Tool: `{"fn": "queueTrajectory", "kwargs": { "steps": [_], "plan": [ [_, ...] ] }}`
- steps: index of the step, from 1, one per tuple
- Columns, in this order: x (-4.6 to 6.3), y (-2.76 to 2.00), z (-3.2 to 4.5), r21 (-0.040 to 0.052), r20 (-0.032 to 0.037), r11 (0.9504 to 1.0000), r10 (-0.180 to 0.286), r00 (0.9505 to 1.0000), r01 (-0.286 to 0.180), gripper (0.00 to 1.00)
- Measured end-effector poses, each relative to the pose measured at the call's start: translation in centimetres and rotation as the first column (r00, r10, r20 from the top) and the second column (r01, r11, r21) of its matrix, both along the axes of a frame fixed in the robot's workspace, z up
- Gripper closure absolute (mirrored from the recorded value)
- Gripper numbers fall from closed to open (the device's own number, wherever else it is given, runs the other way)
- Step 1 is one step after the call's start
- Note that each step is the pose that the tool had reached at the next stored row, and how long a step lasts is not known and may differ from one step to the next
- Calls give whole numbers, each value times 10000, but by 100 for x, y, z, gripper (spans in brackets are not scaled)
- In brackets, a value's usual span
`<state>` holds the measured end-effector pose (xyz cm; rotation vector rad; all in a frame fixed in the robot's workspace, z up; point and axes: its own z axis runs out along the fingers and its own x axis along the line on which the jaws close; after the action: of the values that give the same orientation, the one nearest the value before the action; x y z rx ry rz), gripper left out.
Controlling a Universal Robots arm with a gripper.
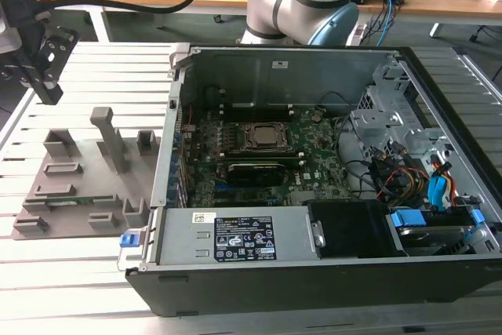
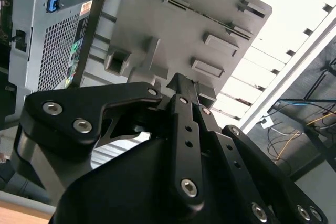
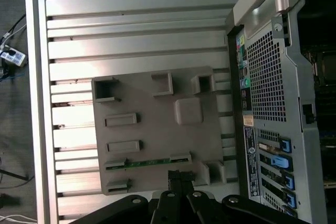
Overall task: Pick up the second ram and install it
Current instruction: 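Reach for the second ram, then pick up the second ram and move it above second insertion slot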
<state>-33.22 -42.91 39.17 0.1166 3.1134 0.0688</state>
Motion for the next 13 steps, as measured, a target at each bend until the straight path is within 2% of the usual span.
{"fn": "queueTrajectory", "kwargs": {
  "steps": [6,10,11,13],
  "plan": [
    [-2,0,0,0,0,10000,11,10000,-11,89],
    [-3,0,0,0,0,9984,566,9984,-566,89],
    [-3,0,0,0,-1,9969,784,9969,-784,89],
    [-3,0,0,-1,0,9908,1352,9908,-1352,89]
  ]
}}
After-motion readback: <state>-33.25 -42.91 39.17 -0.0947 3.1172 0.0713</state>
